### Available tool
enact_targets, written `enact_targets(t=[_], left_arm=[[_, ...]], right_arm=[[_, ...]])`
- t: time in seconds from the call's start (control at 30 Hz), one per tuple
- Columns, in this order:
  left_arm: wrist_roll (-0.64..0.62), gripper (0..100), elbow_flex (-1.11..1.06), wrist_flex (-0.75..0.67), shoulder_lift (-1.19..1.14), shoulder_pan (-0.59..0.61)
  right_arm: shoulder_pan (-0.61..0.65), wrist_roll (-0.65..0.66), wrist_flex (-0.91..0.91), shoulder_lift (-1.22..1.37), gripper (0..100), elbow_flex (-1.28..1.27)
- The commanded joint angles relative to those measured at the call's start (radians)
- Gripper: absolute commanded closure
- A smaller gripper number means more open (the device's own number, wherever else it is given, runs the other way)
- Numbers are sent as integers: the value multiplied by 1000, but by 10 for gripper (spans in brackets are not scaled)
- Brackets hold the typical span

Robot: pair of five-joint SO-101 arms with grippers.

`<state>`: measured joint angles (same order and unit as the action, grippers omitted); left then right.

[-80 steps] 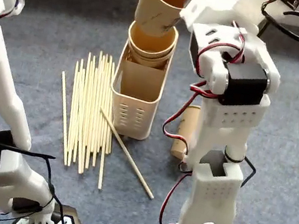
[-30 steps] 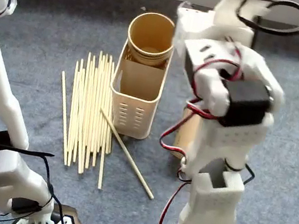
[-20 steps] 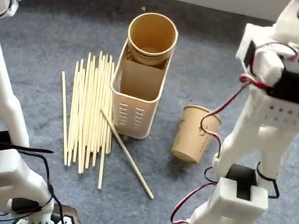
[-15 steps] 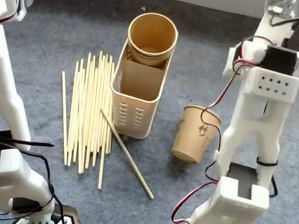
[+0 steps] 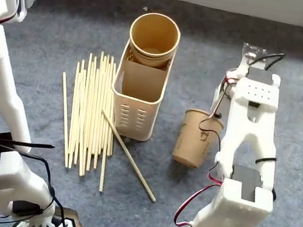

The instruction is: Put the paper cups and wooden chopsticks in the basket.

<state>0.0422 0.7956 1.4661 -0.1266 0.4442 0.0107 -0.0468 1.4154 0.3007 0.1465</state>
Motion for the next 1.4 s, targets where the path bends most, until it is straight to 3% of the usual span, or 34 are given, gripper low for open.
enact_targets(t=[0.0,0.13,0.23,0.37,0.6,0.87,1.07,1.37], left_arm=[[2,786,2,-3,10,-15],[2,786,2,-3,10,-19],[2,786,2,-3,10,-16],[2,786,2,-2,10,-15],[2,786,2,-3,10,-18],[2,786,2,-3,10,-19],[2,786,2,-3,10,-15],[5,786,-76,-11,10,-19]], right_arm=[[2,-51,79,-30,675,-13],[8,-81,111,-30,871,-53],[5,-18,110,-25,998,-71],[-31,3,133,-45,993,-1],[-71,-48,127,-246,993,433],[85,-322,-7,-364,991,791],[263,-354,-148,-361,991,700],[295,-356,-456,-363,991,268]])
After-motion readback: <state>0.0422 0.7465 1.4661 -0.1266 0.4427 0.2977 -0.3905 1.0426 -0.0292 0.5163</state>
